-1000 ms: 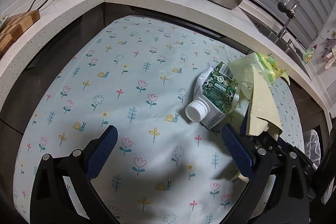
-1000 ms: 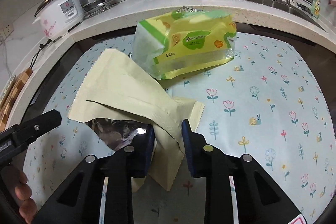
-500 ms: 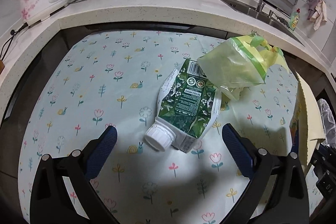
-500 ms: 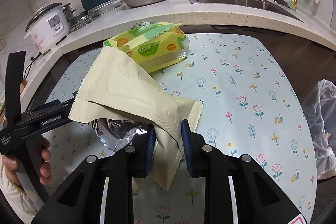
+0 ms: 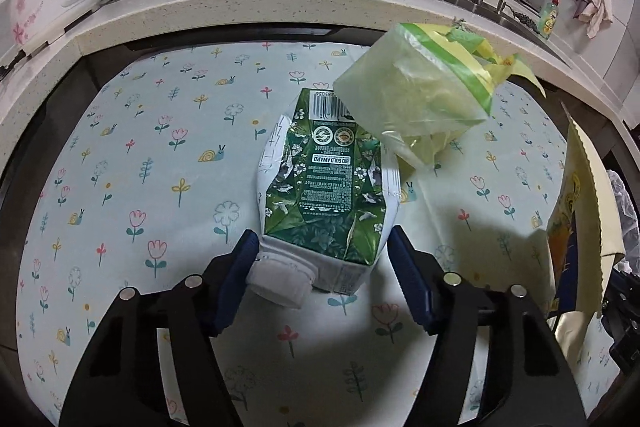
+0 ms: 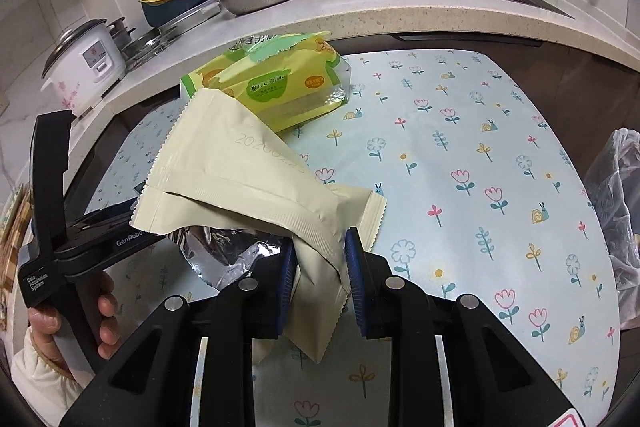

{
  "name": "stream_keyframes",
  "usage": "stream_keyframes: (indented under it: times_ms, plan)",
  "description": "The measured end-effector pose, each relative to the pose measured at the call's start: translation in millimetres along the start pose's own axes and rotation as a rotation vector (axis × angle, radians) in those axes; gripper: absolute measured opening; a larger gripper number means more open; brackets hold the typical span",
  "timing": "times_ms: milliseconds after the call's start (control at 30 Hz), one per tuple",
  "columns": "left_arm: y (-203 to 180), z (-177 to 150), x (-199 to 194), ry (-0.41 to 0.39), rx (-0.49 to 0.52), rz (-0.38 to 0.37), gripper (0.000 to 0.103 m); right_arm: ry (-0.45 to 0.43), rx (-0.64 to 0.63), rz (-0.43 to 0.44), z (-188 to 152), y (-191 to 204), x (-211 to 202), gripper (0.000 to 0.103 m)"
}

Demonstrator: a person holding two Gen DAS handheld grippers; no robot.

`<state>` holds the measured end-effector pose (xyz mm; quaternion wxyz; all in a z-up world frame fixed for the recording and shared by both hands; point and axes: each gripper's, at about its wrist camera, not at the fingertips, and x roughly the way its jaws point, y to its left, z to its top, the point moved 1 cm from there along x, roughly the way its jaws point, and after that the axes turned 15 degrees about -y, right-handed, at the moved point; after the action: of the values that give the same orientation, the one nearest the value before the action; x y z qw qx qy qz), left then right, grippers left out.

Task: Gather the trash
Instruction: 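Grasp the green juice carton with the left tool while the right tool holds the beige pouch, then carry the green carton and beige pouch over the bin and open both tools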

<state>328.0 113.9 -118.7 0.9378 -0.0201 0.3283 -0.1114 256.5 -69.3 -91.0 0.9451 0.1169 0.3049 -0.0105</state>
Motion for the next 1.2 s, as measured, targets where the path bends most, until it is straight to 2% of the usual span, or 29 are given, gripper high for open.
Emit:
stream_keyframes:
  times_ms: [133, 300, 600, 933, 1200]
  plan:
    - [-8, -2, -17, -0.009, -0.002, 0.006, 0.053, -0.013, 0.009, 0.006, 1, -3, -10, 0.024]
    - [-17, -5, -41, -0.009, -0.026, 0.007, 0.053, -0.033, 0.016, 0.018, 3, -7, -28, 0.024]
    - [-44, -13, -90, -0.037, -0.01, -0.012, 0.053, -0.08, 0.033, 0.038, 5, -19, -71, 0.024]
    - [-98, -16, -142, -0.081, 0.059, -0.066, 0.053, -0.15, 0.066, 0.024, 5, -48, -126, 0.024]
    - [-145, -22, -167, -0.099, 0.11, -0.107, 0.053, -0.203, 0.11, -0.006, 3, -87, -165, 0.024]
